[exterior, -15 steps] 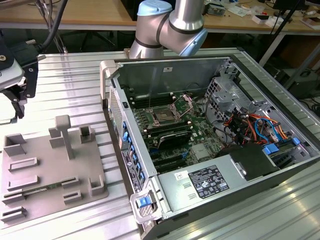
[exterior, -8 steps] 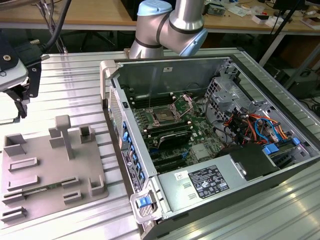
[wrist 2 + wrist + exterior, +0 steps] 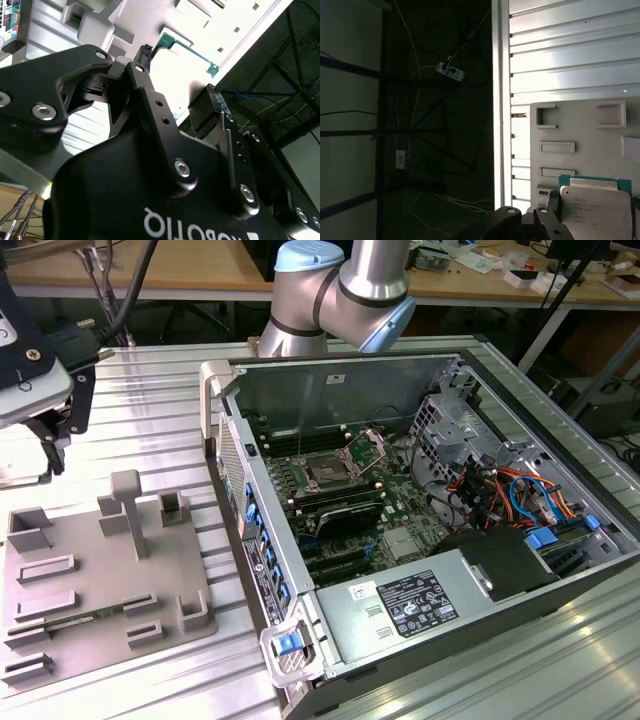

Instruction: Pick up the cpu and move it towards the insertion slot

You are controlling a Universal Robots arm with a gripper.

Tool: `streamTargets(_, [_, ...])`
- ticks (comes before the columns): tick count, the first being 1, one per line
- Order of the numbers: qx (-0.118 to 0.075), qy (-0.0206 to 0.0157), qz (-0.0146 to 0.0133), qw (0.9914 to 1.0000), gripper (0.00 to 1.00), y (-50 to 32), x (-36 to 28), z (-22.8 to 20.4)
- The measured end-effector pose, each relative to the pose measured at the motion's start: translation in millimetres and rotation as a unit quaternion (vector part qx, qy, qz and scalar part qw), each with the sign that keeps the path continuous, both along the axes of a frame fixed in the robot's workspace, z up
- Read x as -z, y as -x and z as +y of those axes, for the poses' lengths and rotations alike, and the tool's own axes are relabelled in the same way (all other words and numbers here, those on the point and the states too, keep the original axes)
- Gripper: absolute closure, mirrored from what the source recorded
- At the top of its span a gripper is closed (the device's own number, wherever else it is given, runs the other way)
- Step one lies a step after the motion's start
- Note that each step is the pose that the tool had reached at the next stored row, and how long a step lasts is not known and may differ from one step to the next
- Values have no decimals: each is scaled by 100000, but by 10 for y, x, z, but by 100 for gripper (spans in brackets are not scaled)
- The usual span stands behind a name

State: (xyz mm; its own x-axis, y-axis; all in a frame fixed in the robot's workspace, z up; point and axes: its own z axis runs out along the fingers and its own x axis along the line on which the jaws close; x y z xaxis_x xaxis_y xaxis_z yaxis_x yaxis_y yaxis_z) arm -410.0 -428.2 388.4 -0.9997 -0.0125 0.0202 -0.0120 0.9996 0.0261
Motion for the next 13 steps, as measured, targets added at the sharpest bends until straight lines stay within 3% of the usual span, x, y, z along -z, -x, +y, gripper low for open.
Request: streamTargets(13, [1,0,-2,100000,45,-128,0,0])
